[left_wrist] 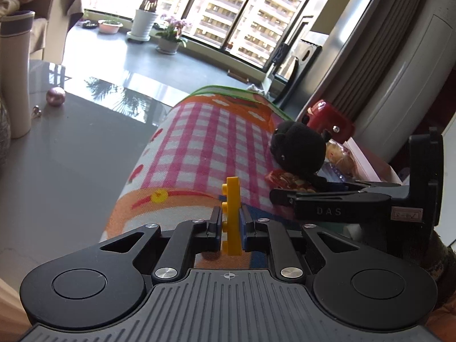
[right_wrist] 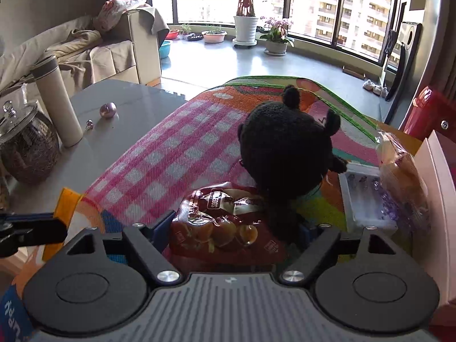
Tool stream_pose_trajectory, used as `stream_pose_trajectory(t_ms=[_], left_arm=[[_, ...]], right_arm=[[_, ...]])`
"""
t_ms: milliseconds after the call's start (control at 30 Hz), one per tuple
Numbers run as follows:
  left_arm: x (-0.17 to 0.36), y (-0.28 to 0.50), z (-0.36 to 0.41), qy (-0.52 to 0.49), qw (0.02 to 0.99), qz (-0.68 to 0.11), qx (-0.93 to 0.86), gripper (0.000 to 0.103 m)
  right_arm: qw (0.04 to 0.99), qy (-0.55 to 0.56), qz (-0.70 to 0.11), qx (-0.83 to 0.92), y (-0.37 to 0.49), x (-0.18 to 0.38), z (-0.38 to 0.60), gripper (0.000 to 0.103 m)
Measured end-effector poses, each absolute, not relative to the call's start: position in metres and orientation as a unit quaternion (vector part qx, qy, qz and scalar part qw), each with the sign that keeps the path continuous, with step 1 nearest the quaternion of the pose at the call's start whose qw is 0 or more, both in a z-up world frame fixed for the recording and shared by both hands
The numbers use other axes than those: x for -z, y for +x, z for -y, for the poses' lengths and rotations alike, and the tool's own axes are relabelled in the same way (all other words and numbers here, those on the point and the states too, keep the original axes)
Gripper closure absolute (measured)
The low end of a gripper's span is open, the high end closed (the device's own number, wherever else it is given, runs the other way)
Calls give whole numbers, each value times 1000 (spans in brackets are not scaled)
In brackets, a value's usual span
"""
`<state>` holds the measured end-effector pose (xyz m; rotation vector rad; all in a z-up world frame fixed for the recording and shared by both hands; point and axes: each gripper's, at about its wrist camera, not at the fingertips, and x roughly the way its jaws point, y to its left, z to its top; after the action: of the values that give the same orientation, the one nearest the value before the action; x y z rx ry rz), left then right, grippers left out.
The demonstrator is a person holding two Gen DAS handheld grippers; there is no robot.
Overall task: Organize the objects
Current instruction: 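Grasp the red quail eggs bag with the right tool, then carry the quail eggs bag to the pink box while the left tool holds the yellow block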
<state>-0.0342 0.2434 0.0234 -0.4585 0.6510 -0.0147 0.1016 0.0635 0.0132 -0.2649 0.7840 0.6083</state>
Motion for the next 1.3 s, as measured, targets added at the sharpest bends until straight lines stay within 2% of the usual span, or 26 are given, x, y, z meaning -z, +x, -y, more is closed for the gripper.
stream_pose_trajectory(t_ms=[300, 433, 567, 667, 767, 967, 1067, 1133, 1300], left_arm=[[-17, -21, -176, -204, 913, -343, 83, 88], [-15, -20, -144, -191, 907, -358, 115, 88], [-13, -22, -119, -172, 902, -373, 133, 88], [-14, -22, -106, -149, 905, -379, 126, 88], [-15, -22, -99, -132, 906, -386, 112, 88], [-20, -29, -95, -105, 908, -396, 86, 88], [-22, -36, -98, -99, 908, -400, 71, 88], [-23, -41, -98, -94, 909, -401, 64, 88], [-26, -47, -87, -78, 909, -404, 65, 88]], right_arm=[[850, -179, -371, -327, 28, -17, 41, 19], [870, -210, -345, -283, 7, -18, 86, 12], [891, -236, -323, -215, -3, -18, 118, 11], [894, -179, -348, -217, 0, -25, 136, 11], [894, -113, -360, -241, 5, -30, 134, 4], [885, -58, -385, -256, 33, -18, 91, 3], [885, -77, -389, -245, 40, -10, 74, 6], [885, -111, -376, -251, 29, -11, 67, 22], [882, -153, -361, -263, -1, -26, 85, 26]])
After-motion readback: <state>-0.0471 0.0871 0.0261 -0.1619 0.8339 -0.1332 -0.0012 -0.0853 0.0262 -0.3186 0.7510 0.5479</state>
